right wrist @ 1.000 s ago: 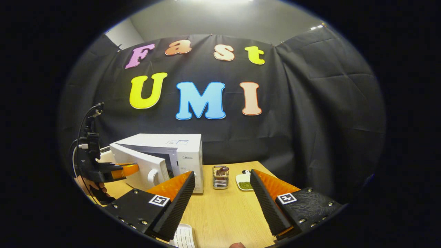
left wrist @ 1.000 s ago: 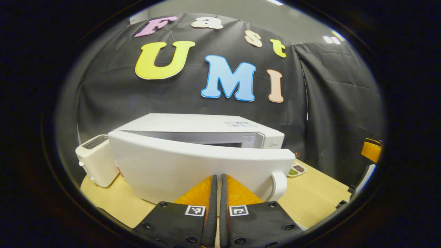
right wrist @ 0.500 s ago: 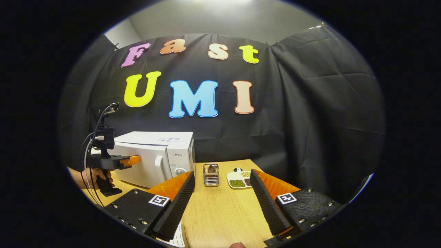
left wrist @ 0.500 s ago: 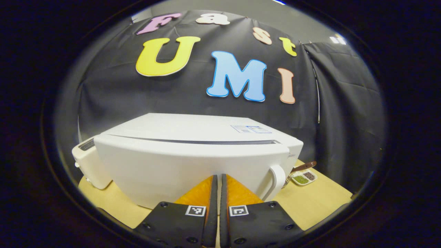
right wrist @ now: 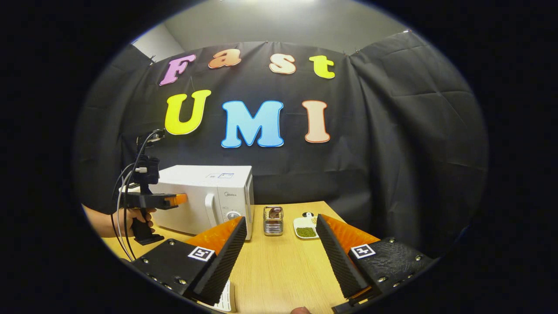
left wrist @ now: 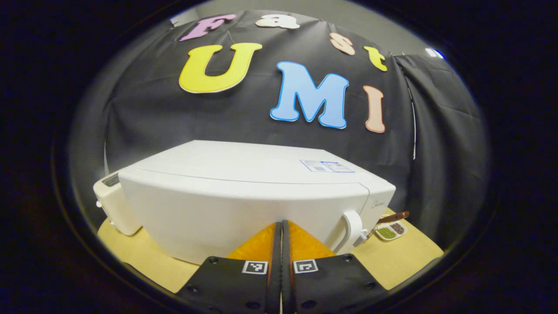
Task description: Open the microwave oven with the left hand, put the food in, and close the microwave oven.
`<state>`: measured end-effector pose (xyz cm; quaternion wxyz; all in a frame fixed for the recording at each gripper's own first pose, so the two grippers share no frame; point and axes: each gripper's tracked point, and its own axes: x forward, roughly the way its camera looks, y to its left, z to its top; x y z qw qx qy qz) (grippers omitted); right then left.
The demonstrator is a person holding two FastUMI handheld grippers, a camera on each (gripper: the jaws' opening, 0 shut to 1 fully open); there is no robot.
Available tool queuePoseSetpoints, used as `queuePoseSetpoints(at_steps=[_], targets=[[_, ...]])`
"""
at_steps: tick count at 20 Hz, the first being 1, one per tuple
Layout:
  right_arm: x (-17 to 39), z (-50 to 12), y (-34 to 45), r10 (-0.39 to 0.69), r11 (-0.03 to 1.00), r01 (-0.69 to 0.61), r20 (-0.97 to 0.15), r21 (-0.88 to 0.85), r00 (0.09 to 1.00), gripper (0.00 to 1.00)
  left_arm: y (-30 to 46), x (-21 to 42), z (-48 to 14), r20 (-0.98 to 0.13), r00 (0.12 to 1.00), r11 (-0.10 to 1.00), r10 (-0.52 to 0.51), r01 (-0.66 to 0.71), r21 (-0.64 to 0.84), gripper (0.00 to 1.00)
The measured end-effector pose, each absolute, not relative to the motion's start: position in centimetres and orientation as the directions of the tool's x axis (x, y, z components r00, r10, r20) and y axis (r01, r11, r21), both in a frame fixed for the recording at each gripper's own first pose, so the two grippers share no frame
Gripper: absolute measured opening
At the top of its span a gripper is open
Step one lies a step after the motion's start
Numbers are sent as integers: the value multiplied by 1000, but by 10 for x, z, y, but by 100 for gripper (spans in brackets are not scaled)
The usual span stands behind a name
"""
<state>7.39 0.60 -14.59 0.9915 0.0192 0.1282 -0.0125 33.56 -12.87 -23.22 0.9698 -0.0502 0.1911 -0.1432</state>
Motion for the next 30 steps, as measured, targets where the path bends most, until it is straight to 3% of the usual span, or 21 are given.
queuePoseSetpoints(at_steps=[5, 6, 7, 14, 25, 30], targets=[[71, -135, 7, 53, 997, -39, -231, 64, 972, 97, -112, 283, -181, -276, 924, 962, -263, 231, -145, 11], [70, -134, 5, 68, 996, -55, -226, 65, 972, 98, -109, 264, -169, -256, 933, 964, -252, 222, -144, 4], [69, -132, 6, 89, 995, -76, -218, 67, 972, 98, -106, 249, -158, -238, 941, 967, -240, 211, -141, 11], [54, -123, 3, 212, 976, -197, -188, 96, 959, 98, -74, 140, -77, -121, 987, 994, -103, 97, -57, 11], [26, -80, 16, 223, 974, -217, -98, 69, 970, 98, -37, 34, -34, -52, 997, 998, -48, 46, -33, 11], [9, -73, 30, 188, 981, -182, -98, 73, 977, 98, -17, 6, -28, -44, 995, 996, -87, 86, -24, 12]])
